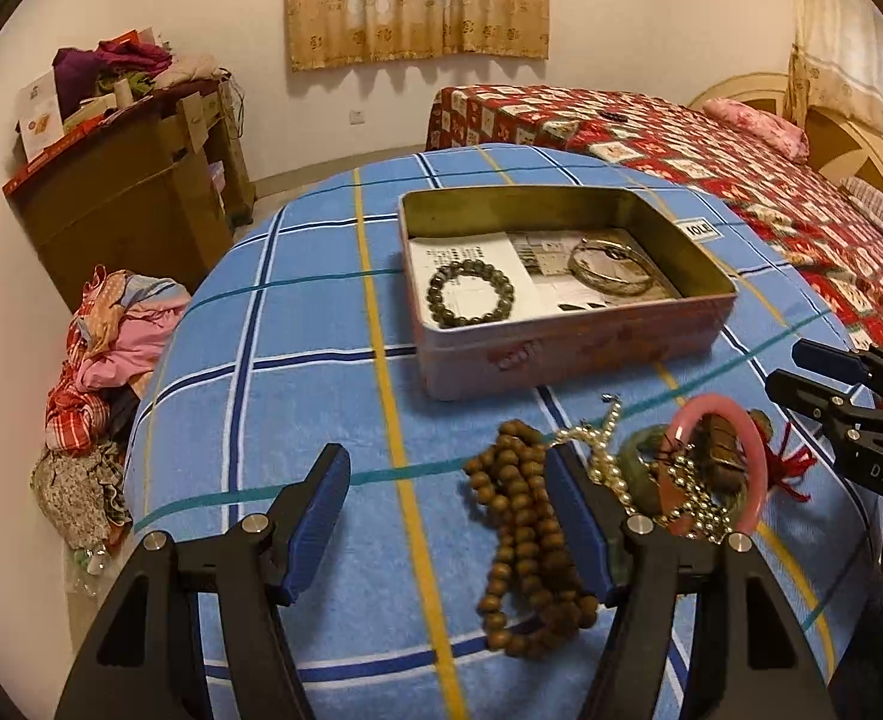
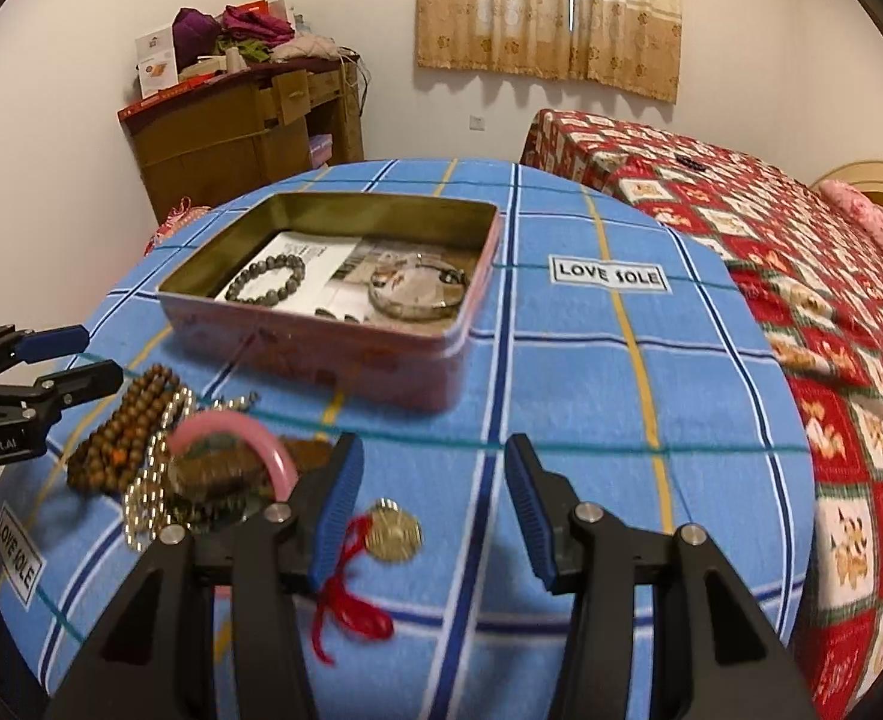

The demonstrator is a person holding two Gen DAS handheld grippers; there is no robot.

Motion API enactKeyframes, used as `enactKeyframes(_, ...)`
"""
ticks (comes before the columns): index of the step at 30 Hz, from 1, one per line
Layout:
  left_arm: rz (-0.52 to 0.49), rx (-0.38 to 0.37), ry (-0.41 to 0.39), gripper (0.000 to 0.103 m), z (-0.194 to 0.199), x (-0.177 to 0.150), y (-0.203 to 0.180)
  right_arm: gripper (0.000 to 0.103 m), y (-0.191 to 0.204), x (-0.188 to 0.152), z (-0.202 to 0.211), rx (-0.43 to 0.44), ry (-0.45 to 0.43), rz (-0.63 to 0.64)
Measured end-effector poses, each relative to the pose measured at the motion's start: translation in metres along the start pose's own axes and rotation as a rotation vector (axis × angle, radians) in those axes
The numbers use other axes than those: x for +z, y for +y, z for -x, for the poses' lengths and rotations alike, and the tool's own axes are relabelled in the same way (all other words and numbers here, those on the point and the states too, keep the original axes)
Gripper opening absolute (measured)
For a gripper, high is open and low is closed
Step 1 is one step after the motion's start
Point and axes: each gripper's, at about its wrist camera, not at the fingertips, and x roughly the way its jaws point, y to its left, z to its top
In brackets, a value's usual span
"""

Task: Organize jewelry
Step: 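Move both grippers back from the tin to the jewelry pile, then grasp the brown wooden bead strand with the left gripper while the right grasps the pink bangle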

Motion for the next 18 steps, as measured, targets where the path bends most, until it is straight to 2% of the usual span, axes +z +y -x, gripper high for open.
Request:
enactKeyframes(8, -0.006, -0.027, -0.02, 0.068, 0.008, 0.001, -0.011, 0.051, 0.004, -0.005, 0.005, 0.018, -0.01, -0.012)
enactKeyframes(13, -0.018, 0.008, 0.015, 0.068, -0.002, -0.007, -0.013, 0.051, 0.019, -0.007, 0.004, 0.059, -0.006, 0.021)
enactKeyframes(18, -0.019, -0.007, 0.024, 0.068, -0.005, -0.01, -0.016, 0.051, 0.027, -0.01, -0.001, 0.087, 0.007, 0.034)
